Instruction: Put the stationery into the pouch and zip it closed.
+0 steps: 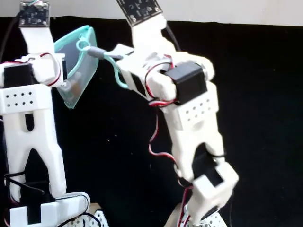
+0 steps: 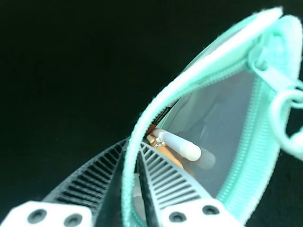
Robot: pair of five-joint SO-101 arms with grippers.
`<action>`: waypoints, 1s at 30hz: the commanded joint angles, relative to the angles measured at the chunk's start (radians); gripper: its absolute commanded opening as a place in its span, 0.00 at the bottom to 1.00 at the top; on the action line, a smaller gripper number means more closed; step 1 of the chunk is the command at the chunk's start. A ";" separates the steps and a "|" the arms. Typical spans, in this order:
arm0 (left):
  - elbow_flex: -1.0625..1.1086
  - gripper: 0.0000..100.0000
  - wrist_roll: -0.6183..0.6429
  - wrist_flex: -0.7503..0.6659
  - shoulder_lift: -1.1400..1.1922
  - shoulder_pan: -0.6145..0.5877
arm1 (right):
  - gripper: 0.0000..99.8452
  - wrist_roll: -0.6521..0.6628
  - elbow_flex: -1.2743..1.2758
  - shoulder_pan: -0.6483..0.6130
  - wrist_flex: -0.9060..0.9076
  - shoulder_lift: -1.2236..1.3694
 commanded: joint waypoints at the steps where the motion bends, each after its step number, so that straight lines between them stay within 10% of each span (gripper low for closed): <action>1: -0.024 0.01 -0.006 -0.008 0.008 0.038 | 0.01 0.006 0.104 0.012 0.005 -0.130; 30: -0.282 0.01 -0.014 0.014 0.018 0.364 | 0.01 0.034 0.458 -0.077 0.002 -0.674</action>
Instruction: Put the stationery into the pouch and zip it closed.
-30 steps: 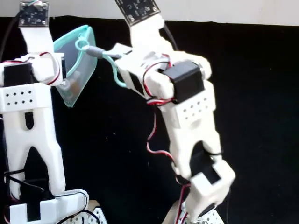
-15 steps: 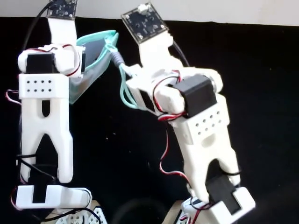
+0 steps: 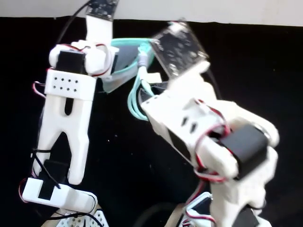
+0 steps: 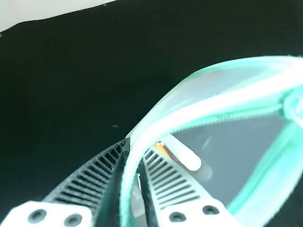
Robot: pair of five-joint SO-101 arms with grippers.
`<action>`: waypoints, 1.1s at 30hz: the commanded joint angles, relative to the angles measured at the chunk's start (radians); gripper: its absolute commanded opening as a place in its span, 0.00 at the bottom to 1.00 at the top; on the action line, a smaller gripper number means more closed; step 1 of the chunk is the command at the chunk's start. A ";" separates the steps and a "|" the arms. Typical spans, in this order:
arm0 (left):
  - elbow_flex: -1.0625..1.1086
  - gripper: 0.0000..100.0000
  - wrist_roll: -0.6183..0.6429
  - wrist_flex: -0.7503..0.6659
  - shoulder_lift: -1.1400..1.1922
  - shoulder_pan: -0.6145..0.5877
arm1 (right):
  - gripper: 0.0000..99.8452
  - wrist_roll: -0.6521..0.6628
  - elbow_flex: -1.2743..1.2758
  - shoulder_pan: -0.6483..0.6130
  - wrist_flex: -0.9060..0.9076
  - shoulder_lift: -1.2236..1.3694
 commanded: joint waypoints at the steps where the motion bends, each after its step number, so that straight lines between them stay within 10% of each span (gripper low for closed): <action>1: -0.053 0.01 -0.008 -0.005 -0.004 0.024 | 0.01 0.011 -0.005 -0.021 0.002 -0.087; 19: -0.091 0.12 -0.069 0.003 -0.013 0.053 | 0.01 -0.031 -0.200 -0.042 0.002 -0.105; 33: -0.446 0.12 -0.069 0.281 -0.013 0.056 | 0.01 -0.066 -0.280 -0.041 -0.016 -0.077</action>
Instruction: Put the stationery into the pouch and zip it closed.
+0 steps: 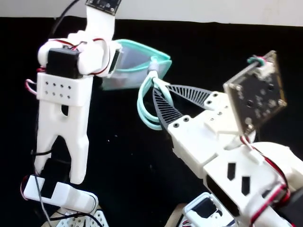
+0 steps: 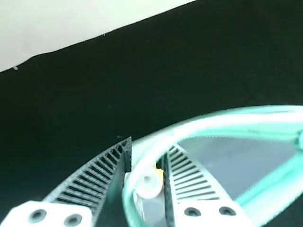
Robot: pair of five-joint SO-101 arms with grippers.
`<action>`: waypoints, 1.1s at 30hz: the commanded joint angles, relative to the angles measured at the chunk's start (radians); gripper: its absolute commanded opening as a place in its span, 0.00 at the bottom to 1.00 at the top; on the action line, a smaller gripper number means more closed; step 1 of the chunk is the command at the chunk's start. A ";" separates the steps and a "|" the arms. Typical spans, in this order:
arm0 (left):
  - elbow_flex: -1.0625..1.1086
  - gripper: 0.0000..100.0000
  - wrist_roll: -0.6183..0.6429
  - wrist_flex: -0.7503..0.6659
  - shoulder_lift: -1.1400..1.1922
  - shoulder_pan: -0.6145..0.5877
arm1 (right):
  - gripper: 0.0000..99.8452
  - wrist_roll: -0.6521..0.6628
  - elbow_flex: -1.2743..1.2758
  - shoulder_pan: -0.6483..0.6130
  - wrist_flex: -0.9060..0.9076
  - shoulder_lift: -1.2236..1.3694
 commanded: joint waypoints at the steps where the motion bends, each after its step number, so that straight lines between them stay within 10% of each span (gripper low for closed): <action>1: -0.113 0.12 -0.005 0.049 -0.016 0.005 | 0.01 -0.012 -0.096 -0.015 -0.013 0.027; 33: -0.130 0.22 -0.086 0.164 -0.179 0.001 | 0.01 -0.012 -0.378 -0.015 -0.010 0.236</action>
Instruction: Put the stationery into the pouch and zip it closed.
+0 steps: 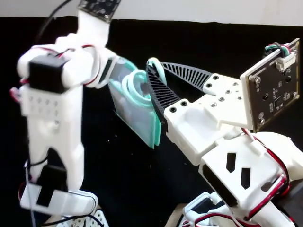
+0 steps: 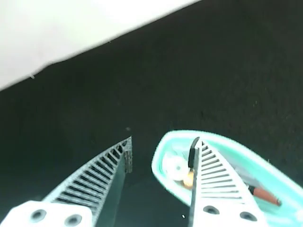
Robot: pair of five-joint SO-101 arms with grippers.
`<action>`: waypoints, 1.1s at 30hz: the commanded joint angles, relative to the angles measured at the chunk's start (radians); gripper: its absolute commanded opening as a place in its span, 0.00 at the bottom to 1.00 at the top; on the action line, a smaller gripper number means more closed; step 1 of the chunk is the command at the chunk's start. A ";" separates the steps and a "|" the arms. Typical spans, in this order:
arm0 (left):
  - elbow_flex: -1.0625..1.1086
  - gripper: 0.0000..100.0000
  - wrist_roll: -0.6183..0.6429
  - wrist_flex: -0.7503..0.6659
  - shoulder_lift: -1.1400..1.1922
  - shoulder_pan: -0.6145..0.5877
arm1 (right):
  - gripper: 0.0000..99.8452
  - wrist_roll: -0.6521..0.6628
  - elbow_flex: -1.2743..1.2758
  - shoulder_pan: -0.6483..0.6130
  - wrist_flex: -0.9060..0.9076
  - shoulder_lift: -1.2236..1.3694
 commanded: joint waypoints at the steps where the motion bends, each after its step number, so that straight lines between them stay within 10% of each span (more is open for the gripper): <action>1: -0.036 0.22 -0.005 0.002 -0.107 0.002 | 0.01 -0.012 -0.019 -0.012 -0.010 0.005; 28: 0.731 0.22 -0.005 -0.014 -0.763 0.154 | 0.01 -0.055 -0.022 -0.016 -0.019 0.007; 33: 0.819 0.06 -0.009 -0.129 -0.768 0.051 | 0.01 -0.055 -0.022 -0.016 -0.019 0.007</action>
